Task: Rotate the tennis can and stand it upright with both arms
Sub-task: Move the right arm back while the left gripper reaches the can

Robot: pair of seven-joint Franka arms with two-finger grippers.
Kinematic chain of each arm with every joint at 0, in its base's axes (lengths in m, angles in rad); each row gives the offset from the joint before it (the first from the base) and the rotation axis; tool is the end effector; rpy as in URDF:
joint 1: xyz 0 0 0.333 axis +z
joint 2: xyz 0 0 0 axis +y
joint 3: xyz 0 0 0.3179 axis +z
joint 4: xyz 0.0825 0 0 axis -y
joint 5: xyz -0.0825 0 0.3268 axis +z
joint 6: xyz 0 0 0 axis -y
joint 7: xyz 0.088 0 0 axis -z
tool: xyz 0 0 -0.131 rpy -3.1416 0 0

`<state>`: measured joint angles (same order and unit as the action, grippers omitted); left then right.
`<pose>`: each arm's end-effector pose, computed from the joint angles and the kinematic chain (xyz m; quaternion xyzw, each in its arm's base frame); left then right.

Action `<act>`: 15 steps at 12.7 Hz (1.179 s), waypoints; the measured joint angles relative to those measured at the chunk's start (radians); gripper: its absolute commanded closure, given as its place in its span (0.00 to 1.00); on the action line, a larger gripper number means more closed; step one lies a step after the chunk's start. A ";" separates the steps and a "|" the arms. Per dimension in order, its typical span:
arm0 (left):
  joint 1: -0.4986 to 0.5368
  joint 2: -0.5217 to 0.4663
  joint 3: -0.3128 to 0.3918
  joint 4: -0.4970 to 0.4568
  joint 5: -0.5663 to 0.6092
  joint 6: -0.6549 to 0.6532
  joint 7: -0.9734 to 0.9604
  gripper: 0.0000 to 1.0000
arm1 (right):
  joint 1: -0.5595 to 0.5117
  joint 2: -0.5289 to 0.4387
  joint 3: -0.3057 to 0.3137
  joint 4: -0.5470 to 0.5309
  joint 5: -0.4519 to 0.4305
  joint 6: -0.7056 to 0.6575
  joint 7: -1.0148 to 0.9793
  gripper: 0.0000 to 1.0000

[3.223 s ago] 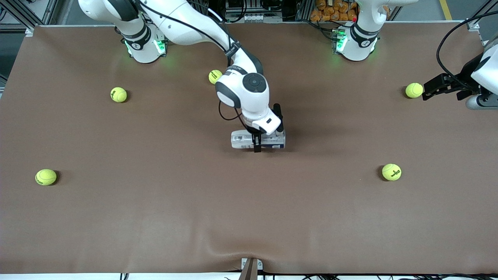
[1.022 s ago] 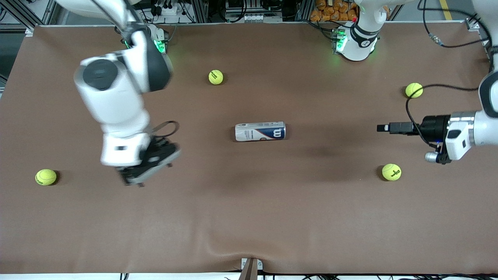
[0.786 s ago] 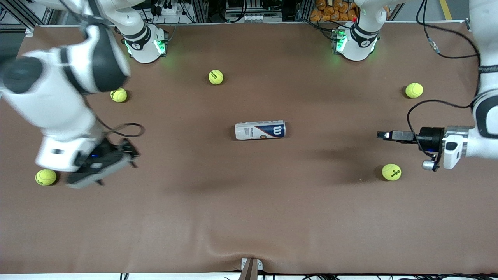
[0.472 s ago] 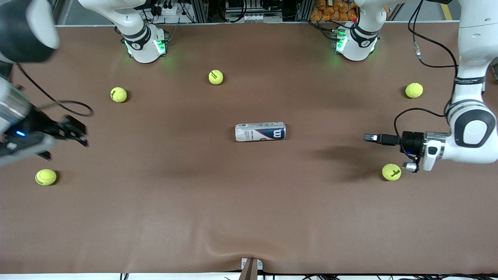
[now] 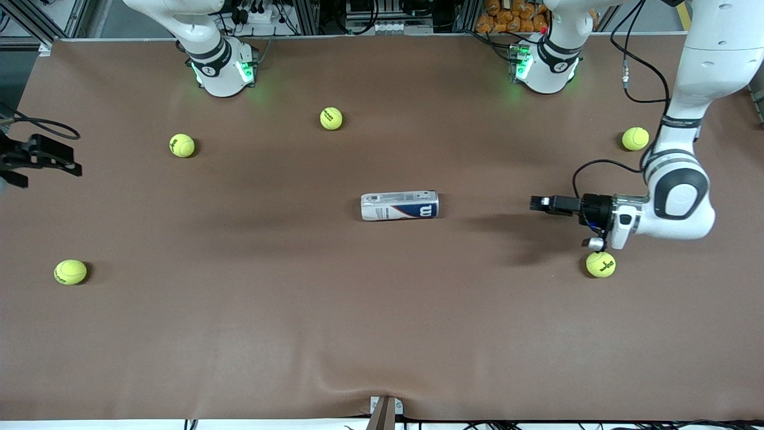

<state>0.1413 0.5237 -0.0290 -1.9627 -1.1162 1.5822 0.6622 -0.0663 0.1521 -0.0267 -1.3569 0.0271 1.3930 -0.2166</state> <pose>0.5145 -0.0587 0.2542 0.7946 0.0205 -0.1625 0.5846 0.5212 -0.0434 0.5970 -0.9962 -0.0633 0.0555 0.0202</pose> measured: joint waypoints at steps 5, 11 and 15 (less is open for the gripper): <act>-0.008 -0.005 -0.159 -0.112 -0.145 0.225 0.075 0.00 | 0.001 -0.081 0.016 -0.035 0.000 -0.074 0.154 0.00; -0.114 0.070 -0.186 -0.149 -0.314 0.323 0.173 0.00 | 0.009 -0.212 0.039 -0.190 0.002 -0.021 0.188 0.00; -0.175 0.124 -0.186 -0.133 -0.429 0.347 0.199 0.00 | 0.008 -0.217 0.035 -0.192 -0.011 -0.071 0.255 0.00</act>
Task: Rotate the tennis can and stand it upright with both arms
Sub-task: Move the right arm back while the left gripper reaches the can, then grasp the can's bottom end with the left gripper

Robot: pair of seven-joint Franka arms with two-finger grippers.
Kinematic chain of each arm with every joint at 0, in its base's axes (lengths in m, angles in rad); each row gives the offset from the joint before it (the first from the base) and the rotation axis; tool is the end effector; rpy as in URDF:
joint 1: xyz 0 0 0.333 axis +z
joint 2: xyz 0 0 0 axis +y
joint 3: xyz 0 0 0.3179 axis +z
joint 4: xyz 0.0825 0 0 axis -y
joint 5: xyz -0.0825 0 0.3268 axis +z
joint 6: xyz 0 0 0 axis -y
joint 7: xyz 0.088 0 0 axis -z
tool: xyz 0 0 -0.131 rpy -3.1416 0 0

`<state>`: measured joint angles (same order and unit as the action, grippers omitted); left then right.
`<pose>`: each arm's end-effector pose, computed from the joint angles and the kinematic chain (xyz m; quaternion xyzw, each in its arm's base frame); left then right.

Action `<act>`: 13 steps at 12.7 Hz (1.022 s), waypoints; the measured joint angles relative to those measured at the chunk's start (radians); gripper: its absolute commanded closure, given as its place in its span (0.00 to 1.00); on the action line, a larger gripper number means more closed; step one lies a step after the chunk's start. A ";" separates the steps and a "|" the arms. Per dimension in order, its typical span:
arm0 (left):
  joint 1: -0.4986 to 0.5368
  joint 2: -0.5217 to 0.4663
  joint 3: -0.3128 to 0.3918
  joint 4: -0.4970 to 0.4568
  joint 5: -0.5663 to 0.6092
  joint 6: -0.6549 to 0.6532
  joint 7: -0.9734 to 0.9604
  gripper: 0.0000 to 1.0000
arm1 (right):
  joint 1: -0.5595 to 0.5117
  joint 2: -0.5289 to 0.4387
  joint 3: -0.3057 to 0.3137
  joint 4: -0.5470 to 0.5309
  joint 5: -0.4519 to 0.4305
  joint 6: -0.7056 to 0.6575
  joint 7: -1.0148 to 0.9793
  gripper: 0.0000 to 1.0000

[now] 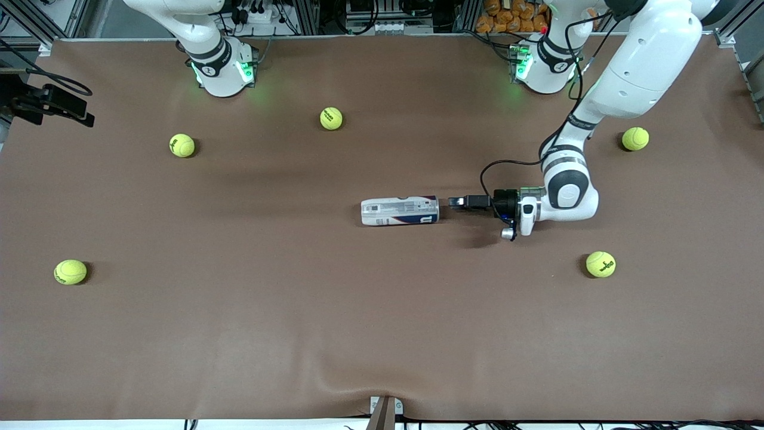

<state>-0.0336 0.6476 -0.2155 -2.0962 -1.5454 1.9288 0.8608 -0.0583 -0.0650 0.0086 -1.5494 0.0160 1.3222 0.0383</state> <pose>0.4756 -0.2162 0.1673 0.7729 0.0797 -0.1181 0.6183 0.4454 -0.0196 0.6225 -0.9958 0.0425 0.0810 0.0081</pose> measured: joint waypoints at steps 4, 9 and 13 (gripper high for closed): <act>-0.050 0.006 0.000 0.011 -0.071 0.014 0.000 0.01 | 0.000 -0.012 -0.003 0.000 -0.054 0.037 -0.011 0.00; -0.066 0.033 0.000 0.056 -0.086 0.021 -0.011 1.00 | 0.002 -0.012 0.000 0.000 -0.041 0.076 -0.013 0.00; -0.071 0.034 0.000 0.086 -0.086 0.026 -0.070 1.00 | -0.008 -0.012 -0.011 0.010 -0.041 0.082 -0.013 0.00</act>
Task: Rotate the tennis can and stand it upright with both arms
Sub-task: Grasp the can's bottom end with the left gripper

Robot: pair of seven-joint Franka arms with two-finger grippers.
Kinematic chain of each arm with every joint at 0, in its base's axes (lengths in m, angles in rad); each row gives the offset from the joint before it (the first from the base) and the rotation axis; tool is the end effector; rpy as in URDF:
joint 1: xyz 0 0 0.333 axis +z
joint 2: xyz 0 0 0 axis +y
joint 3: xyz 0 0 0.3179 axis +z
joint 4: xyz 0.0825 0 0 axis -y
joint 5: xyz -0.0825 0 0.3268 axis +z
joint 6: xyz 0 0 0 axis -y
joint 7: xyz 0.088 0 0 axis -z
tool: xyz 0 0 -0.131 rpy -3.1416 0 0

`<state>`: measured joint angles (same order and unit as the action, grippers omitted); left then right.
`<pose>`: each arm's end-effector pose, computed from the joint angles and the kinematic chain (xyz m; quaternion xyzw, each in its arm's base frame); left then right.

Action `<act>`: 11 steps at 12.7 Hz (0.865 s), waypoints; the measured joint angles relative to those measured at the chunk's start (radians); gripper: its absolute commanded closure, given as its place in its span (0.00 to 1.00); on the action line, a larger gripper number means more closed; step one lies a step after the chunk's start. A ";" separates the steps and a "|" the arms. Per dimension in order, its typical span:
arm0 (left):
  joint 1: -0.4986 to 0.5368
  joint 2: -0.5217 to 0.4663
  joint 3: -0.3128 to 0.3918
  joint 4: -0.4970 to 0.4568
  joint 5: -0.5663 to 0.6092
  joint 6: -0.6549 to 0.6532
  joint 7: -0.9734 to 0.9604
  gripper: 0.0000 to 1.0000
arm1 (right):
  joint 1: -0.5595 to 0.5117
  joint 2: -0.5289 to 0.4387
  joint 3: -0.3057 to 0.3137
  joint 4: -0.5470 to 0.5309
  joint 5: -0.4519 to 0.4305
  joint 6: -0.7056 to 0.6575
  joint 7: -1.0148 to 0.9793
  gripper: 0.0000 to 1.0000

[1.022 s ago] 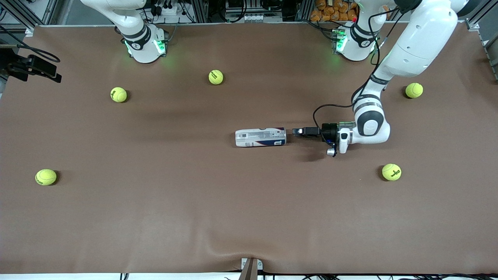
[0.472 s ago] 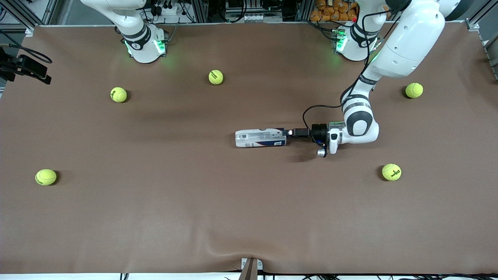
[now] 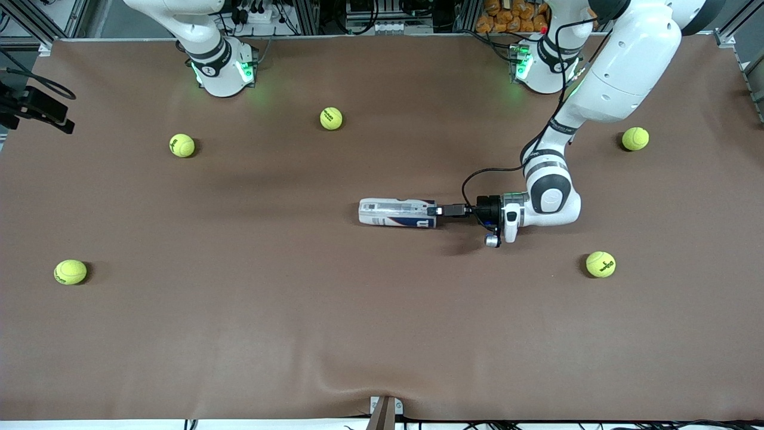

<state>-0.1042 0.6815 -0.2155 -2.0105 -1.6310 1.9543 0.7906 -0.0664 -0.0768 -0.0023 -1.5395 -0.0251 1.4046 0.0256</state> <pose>0.4943 -0.2533 0.1738 0.7618 0.1053 -0.1195 0.6280 0.4528 -0.0348 0.6377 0.9983 -0.0488 -0.0293 0.0117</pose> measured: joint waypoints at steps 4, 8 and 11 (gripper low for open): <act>-0.011 0.000 -0.001 0.065 0.000 0.002 -0.128 1.00 | -0.004 0.000 -0.004 0.011 0.000 0.000 0.000 0.00; -0.063 -0.038 -0.001 0.189 0.081 0.028 -0.439 1.00 | -0.004 0.000 0.001 0.011 0.001 -0.002 0.000 0.00; -0.101 -0.125 -0.002 0.322 0.385 0.069 -0.876 1.00 | -0.004 0.000 0.001 0.011 0.001 -0.002 0.000 0.00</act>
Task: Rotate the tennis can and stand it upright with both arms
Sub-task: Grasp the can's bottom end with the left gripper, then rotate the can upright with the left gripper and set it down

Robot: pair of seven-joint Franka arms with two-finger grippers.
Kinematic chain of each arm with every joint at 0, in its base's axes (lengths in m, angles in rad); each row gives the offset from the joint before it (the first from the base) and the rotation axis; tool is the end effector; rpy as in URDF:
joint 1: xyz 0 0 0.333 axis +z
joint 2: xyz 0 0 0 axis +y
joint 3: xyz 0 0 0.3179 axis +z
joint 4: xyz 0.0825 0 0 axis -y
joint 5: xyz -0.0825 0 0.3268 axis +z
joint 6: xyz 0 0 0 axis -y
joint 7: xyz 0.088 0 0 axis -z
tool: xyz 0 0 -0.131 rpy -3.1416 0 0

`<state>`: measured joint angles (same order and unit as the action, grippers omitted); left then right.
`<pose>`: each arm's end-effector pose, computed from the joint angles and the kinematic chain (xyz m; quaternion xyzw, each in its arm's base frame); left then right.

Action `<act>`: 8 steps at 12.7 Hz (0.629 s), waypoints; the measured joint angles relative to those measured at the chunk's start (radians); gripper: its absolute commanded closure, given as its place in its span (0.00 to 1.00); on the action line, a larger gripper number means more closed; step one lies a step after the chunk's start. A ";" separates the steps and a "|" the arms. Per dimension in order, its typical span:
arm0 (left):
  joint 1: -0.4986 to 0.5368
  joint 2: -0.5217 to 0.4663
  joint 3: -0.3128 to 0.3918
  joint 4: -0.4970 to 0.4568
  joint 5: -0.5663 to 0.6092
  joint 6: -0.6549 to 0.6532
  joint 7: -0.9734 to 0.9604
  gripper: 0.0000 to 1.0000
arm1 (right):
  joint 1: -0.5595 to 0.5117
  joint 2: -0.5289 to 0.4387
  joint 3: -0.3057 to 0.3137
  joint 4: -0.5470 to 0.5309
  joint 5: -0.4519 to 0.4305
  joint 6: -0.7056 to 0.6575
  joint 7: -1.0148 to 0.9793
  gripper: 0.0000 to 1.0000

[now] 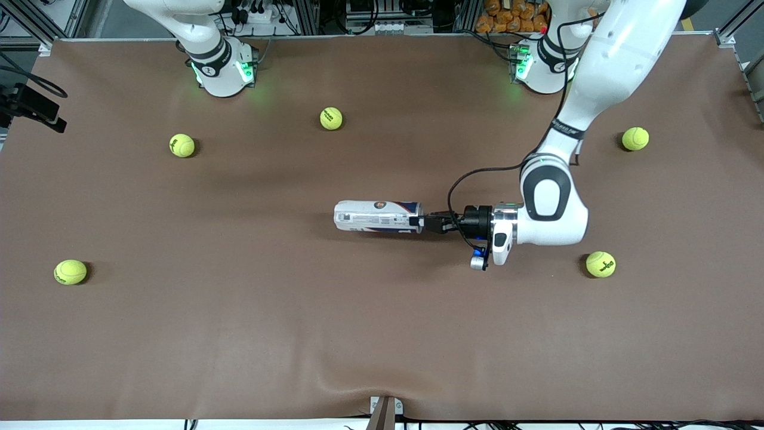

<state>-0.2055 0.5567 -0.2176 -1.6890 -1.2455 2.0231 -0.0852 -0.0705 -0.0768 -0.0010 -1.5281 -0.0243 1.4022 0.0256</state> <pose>0.5586 -0.3126 0.3299 0.8153 0.1815 -0.2279 0.5004 0.4525 -0.0359 0.6420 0.9984 -0.0503 -0.0248 0.0114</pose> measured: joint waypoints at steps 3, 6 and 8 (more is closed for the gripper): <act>-0.044 -0.046 -0.004 0.135 0.323 0.000 -0.369 1.00 | 0.000 0.000 0.000 0.000 0.000 -0.001 0.000 0.00; -0.118 -0.048 -0.019 0.201 0.551 0.001 -0.595 1.00 | 0.000 0.000 0.000 0.000 0.000 -0.001 0.000 0.00; -0.197 -0.048 -0.024 0.238 0.757 0.009 -0.803 1.00 | 0.000 0.000 0.001 0.000 0.000 -0.002 0.000 0.00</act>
<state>-0.4020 0.5091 -0.2411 -1.4512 -0.4890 2.0322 -0.8887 -0.0704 -0.0767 -0.0003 -1.5281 -0.0243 1.4005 0.0256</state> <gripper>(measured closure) 0.952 0.000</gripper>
